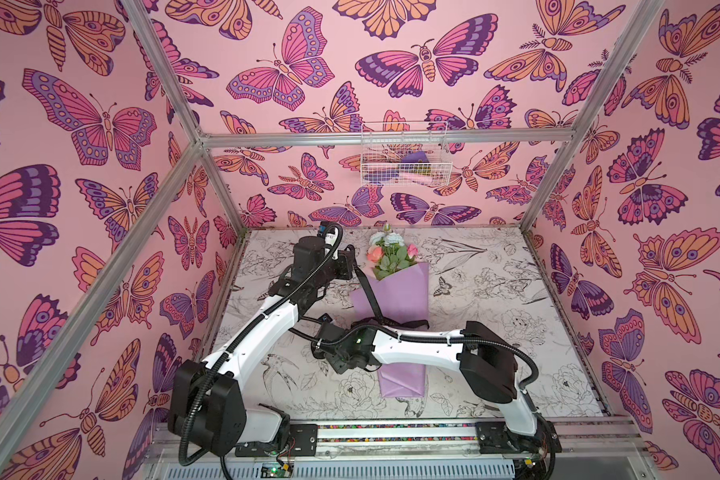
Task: Tie the bouquet of fake flowers
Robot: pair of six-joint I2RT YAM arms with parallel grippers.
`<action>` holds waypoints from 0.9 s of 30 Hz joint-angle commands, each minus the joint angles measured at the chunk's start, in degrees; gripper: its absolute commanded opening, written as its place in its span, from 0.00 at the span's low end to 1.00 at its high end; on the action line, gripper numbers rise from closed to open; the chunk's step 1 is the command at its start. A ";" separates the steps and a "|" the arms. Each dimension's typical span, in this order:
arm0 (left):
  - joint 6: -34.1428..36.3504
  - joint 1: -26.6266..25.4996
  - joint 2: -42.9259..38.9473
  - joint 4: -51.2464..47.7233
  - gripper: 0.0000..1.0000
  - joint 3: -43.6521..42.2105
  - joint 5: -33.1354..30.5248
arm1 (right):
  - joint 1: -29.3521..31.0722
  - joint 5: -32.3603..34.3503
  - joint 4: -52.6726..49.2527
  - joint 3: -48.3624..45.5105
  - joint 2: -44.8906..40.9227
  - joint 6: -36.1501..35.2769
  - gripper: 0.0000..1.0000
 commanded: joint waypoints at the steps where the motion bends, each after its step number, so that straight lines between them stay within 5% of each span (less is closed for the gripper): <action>1: -0.43 0.19 -1.27 -0.44 0.00 -0.84 1.13 | -1.49 -1.16 -4.01 1.94 1.56 -0.29 0.66; 27: -0.89 0.19 -2.03 -0.08 0.00 -2.34 1.66 | -3.21 -5.86 -6.14 10.31 11.63 -0.21 0.55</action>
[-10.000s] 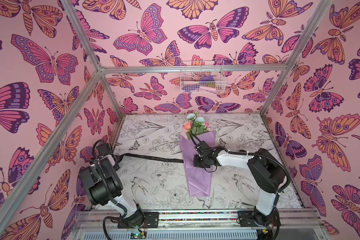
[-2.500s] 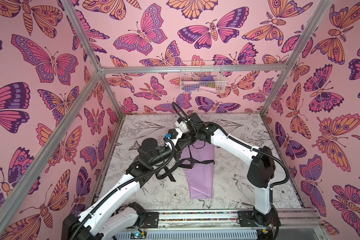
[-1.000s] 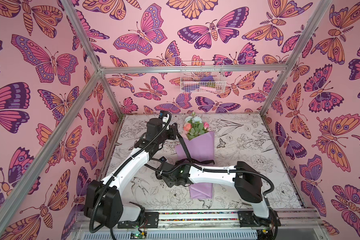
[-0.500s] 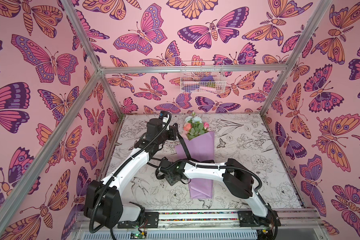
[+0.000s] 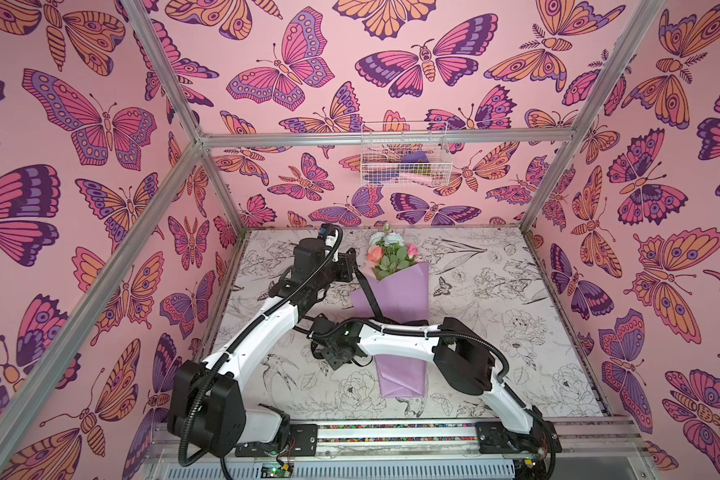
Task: Tie the bouquet of fake flowers
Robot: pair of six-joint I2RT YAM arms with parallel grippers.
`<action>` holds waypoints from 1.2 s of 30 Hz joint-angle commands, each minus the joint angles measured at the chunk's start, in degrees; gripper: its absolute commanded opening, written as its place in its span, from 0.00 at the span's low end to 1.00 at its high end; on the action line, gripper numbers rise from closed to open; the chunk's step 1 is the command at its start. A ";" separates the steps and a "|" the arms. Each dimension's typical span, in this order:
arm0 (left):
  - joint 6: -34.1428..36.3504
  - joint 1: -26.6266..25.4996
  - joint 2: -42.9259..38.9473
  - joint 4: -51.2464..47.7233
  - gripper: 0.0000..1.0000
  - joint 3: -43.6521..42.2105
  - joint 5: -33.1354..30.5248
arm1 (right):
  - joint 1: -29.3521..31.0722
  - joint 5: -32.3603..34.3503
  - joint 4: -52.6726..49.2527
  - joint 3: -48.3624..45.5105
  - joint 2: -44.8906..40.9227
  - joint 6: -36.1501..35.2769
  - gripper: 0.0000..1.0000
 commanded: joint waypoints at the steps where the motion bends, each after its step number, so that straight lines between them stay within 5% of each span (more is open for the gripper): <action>1: -0.17 0.19 -1.68 0.25 0.00 -1.36 0.80 | -1.51 -1.10 -3.01 0.33 2.22 0.24 0.53; 17: 0.04 0.19 -1.62 0.36 0.00 -1.53 0.28 | 1.59 2.79 -11.74 0.58 3.69 -2.09 0.00; 25: -0.05 0.79 -4.35 -0.18 0.00 -3.39 -2.31 | 1.85 3.93 -9.09 -2.91 -5.88 -2.90 0.00; 36: -0.89 1.85 -16.17 -8.07 0.00 -11.18 -12.04 | 1.85 6.37 -1.96 -21.24 -28.83 0.78 0.00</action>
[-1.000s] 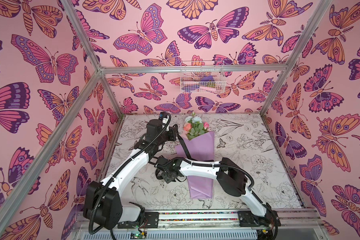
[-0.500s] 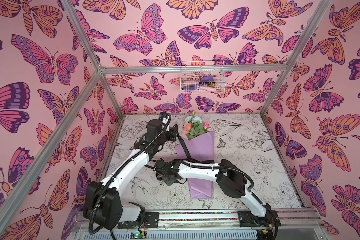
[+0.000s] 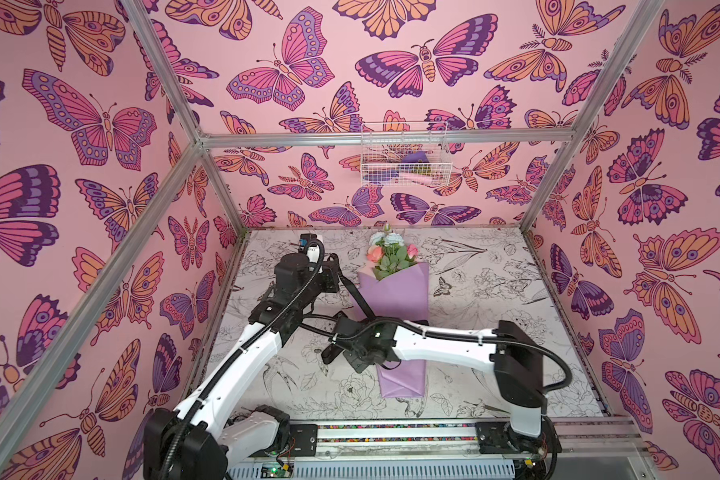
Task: Tie the bouquet of fake flowers
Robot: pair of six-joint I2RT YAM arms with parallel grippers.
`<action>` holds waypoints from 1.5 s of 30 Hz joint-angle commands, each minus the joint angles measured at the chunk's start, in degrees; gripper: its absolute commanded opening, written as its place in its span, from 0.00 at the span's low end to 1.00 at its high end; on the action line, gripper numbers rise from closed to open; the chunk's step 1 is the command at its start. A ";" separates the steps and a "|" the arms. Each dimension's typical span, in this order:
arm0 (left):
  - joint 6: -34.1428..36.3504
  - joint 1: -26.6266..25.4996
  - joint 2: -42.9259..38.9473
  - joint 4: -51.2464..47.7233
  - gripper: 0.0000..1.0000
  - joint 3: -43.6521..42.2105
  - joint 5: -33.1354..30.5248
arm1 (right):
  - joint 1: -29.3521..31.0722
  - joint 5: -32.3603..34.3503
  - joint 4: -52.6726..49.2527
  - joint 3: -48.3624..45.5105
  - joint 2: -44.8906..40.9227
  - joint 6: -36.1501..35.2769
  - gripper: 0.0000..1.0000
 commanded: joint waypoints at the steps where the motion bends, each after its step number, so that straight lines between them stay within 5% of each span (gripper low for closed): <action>1: -0.70 0.67 -1.91 -6.08 0.00 -3.21 -4.01 | 0.27 2.75 1.27 -4.06 -5.42 2.32 0.00; 10: -1.76 1.07 -7.26 -13.81 0.00 -9.16 -13.79 | -2.11 11.84 -4.33 -11.98 -20.42 9.79 0.00; 18: -6.24 1.62 -5.62 -24.46 0.02 -9.41 -27.40 | -10.56 10.11 -4.29 -22.44 -33.00 16.99 0.00; 19: -7.11 1.72 -5.48 -25.46 0.11 -9.47 -28.93 | -11.26 9.71 -3.74 -23.64 -34.33 17.08 0.00; 21: -8.90 1.89 -5.63 -26.81 0.49 -9.25 -30.52 | -12.33 8.69 -3.16 -25.21 -36.14 17.33 0.00; 22: -9.54 1.91 -5.81 -27.26 0.59 -8.90 -30.54 | -12.68 8.13 -3.11 -25.67 -36.62 17.42 0.00; 27: -9.62 1.76 -6.36 -26.23 0.67 -5.74 -22.12 | -13.52 5.77 -3.34 -26.13 -35.25 18.14 0.00; 34: -5.63 -0.71 -0.66 -7.50 0.70 -7.44 7.34 | -13.88 4.48 -2.01 -24.58 -31.29 18.77 0.00; 45: 2.31 -8.16 26.31 -6.47 0.70 4.30 14.33 | -18.42 -2.75 5.88 -28.90 -31.13 22.60 0.00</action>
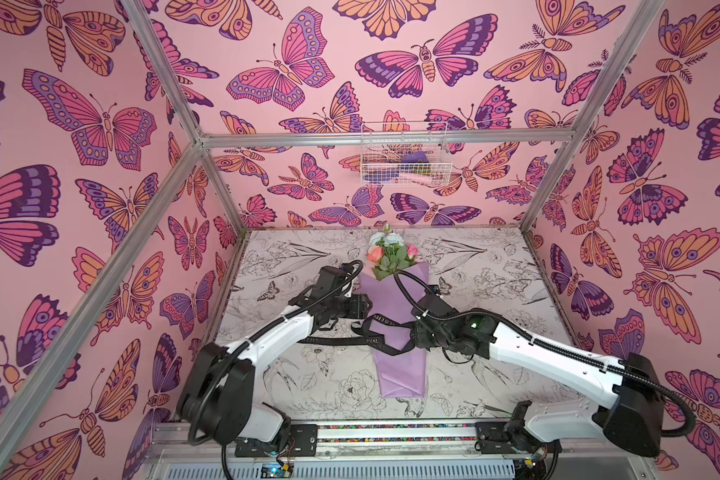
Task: Tie the bouquet of fake flowers
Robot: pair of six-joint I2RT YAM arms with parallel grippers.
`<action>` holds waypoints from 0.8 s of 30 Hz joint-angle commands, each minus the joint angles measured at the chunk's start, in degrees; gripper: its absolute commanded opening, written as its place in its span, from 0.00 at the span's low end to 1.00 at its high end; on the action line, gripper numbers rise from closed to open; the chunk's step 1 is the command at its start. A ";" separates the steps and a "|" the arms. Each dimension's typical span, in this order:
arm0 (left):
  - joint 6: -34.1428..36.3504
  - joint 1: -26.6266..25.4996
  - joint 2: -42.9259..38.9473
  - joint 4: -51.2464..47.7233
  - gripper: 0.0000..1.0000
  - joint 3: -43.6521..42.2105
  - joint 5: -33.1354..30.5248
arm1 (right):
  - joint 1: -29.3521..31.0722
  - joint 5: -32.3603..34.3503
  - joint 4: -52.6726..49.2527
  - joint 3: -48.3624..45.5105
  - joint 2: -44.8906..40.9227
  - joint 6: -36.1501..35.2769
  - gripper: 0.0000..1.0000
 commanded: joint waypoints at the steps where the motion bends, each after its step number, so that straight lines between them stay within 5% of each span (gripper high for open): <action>1: 2.76 -0.63 4.83 0.49 0.70 3.35 4.05 | -1.09 -3.32 3.28 -1.61 -0.42 2.37 0.00; 18: 5.26 -2.68 17.92 -7.06 0.63 9.82 -0.23 | -1.76 -10.36 7.80 -1.85 4.25 3.33 0.00; 24: 4.94 -2.79 18.72 -7.15 0.39 9.92 1.61 | -1.75 -12.27 10.35 -2.68 5.42 4.32 0.00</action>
